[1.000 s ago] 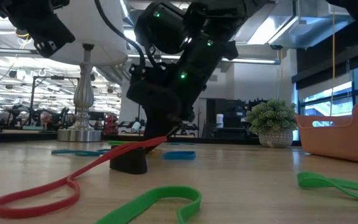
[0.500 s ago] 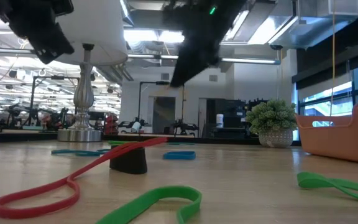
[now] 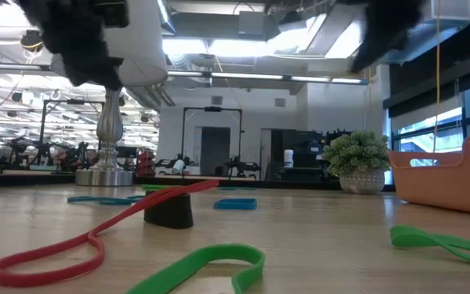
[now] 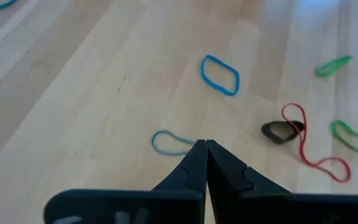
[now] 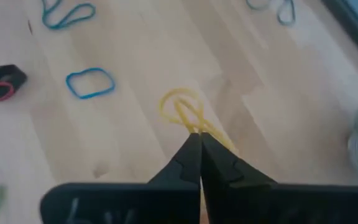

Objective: Pick and place rubber bands into bin
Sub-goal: Put the yellow rubber band into the orange bin, then put the blue rubber band into the orange bin, then put the green rubber band into the orange bin

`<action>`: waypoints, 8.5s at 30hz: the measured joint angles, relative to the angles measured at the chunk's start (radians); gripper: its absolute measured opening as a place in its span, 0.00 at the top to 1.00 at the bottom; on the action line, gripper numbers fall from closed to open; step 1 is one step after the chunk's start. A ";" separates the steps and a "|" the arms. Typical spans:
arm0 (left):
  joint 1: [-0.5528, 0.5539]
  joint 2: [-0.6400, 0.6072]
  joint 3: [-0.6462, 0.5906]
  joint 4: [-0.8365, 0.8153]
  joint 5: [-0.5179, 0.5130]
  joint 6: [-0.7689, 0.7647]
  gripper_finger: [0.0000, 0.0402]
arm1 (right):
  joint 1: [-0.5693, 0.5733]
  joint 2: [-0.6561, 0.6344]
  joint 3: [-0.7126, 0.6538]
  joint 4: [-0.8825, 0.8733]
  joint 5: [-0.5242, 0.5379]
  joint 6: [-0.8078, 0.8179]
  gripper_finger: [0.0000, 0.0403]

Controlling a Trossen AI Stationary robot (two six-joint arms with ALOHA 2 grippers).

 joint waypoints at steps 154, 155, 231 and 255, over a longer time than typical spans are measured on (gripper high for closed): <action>0.192 0.273 0.650 -0.163 0.205 0.566 0.72 | -0.043 0.246 0.329 0.243 0.088 -0.442 0.99; 0.192 0.262 0.652 -0.162 0.190 0.565 0.71 | -0.043 0.218 0.329 0.184 0.091 -0.406 0.99; 0.118 -0.148 0.266 -0.206 0.234 0.580 0.99 | 0.243 0.516 0.606 -0.163 -0.181 0.431 0.53; 0.118 -0.303 0.266 -0.267 0.234 0.523 1.00 | 0.328 0.939 0.662 -0.100 -0.508 0.484 0.56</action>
